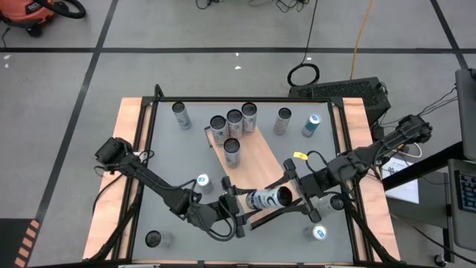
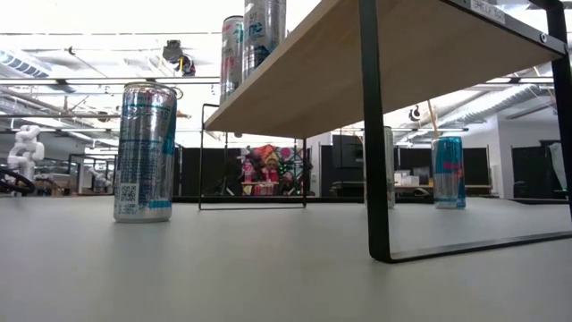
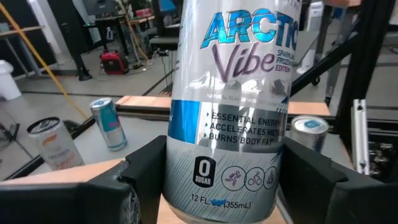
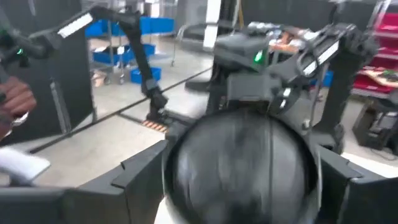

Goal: Place canned beverage on shelf
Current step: Put the right white-blue soda can on the shelf aligned with the other white-blue soda can

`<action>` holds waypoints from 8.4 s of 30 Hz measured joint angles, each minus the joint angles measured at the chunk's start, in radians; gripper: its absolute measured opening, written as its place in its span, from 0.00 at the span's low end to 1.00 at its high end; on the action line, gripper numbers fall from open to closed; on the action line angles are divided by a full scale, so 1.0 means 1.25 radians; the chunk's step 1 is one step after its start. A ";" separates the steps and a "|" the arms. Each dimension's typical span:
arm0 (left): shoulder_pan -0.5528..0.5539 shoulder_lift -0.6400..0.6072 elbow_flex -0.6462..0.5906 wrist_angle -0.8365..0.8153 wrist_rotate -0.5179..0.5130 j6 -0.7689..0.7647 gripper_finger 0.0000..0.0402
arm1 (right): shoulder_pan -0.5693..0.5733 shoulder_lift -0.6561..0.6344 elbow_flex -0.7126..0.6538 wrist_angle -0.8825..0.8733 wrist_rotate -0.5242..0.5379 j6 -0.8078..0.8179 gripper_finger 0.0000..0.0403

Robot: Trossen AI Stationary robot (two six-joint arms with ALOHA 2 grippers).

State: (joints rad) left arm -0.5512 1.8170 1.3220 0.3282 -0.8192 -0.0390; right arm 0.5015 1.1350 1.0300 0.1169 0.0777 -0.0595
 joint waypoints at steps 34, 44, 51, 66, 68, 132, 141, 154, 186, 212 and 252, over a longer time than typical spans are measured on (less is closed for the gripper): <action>0.001 0.002 -0.001 0.003 -0.060 -0.004 0.61 | 0.051 -0.047 0.002 -0.111 0.215 0.040 0.65; 0.002 0.002 -0.001 0.006 -0.060 -0.006 0.61 | 0.051 -0.041 0.002 -0.080 0.211 -0.003 0.61; 0.002 0.002 -0.001 0.005 -0.060 -0.006 0.61 | 0.051 -0.041 0.002 -0.068 0.210 -0.005 0.58; 0.002 0.002 -0.001 0.024 -0.044 0.001 0.61 | 0.051 -0.041 0.002 -0.072 0.206 -0.032 0.69; 0.005 0.002 -0.001 0.024 -0.043 0.000 0.61 | 0.051 -0.041 0.002 -0.069 0.206 -0.037 0.69; -0.009 -0.001 0.000 0.023 -0.035 -0.024 0.86 | 0.008 -0.041 0.042 -0.210 0.165 -0.071 0.47; -0.118 -0.035 0.000 -0.052 -0.134 -0.006 0.87 | -0.096 -0.041 0.049 -0.255 0.094 -0.095 0.47; -0.246 -0.103 0.000 -0.395 -0.216 -0.226 0.87 | -0.314 -0.041 0.109 -0.412 -0.108 -0.091 0.47; -0.212 -0.162 0.000 -0.590 -0.168 -0.384 0.87 | -0.527 0.206 0.305 -0.588 -0.381 -0.284 0.48; -0.208 -0.162 -0.002 -0.628 -0.168 -0.384 0.87 | -0.585 0.244 0.306 -0.540 -0.431 -0.277 0.48; -0.208 -0.160 -0.021 -0.626 -0.149 -0.420 0.87 | -0.584 0.266 0.306 -0.491 -0.461 -0.290 0.61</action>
State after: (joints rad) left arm -0.8108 1.6165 1.2963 -0.4548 -1.0053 -0.5637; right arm -0.2291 1.4677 1.4128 -0.4974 -0.4985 -0.4225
